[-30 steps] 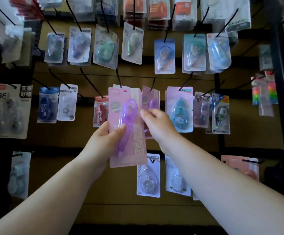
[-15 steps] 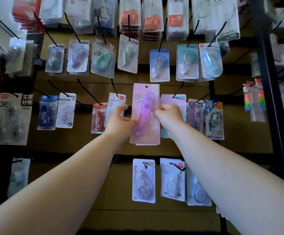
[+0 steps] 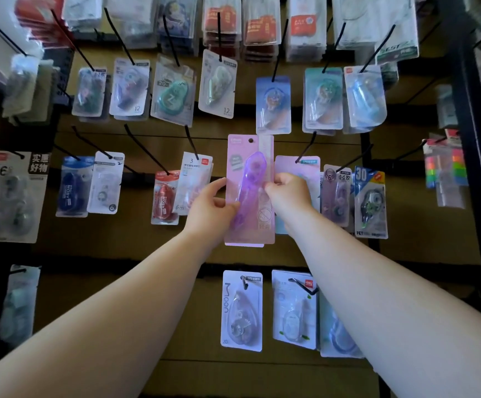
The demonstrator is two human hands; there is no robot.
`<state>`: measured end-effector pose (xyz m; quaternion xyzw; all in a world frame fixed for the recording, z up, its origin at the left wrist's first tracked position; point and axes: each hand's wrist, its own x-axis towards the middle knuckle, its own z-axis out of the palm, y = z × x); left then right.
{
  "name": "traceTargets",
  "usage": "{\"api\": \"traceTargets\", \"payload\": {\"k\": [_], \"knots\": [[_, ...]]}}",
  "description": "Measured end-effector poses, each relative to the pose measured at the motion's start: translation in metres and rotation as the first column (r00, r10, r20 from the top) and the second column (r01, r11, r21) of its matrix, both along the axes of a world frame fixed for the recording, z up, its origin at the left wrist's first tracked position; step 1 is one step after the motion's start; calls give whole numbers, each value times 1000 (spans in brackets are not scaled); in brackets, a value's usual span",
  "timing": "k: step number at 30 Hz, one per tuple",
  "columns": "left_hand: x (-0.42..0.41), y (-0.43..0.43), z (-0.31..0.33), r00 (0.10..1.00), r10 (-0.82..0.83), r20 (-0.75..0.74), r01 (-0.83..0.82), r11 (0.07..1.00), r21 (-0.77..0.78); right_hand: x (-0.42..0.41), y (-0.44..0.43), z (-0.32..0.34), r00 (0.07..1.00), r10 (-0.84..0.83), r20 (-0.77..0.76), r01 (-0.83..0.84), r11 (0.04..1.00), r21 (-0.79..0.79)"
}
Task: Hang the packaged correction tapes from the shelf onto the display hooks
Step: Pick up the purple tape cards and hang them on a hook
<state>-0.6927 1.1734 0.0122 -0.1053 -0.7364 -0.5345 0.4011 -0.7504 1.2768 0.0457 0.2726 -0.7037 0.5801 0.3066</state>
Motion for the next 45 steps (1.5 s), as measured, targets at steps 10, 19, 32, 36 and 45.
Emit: {"api": "traceTargets", "payload": {"k": [10,19,32,36,45], "knots": [[-4,0,-3,996,67,65,-64,997,-40,3,0,-4,997,-66,48,62,995,79],[-32,-5,-10,989,146,0,-146,989,-35,-26,-19,-11,985,-175,5,174,983,59],[-68,-14,-15,987,163,-8,-163,981,-108,-61,-17,-25,979,-201,-17,200,959,201],[-67,-17,-24,980,196,31,-193,978,-76,-61,-11,-37,979,-201,38,190,963,191],[-11,-24,-57,966,256,-34,-258,961,-95,-17,21,-68,966,-259,-24,258,946,194]]}}
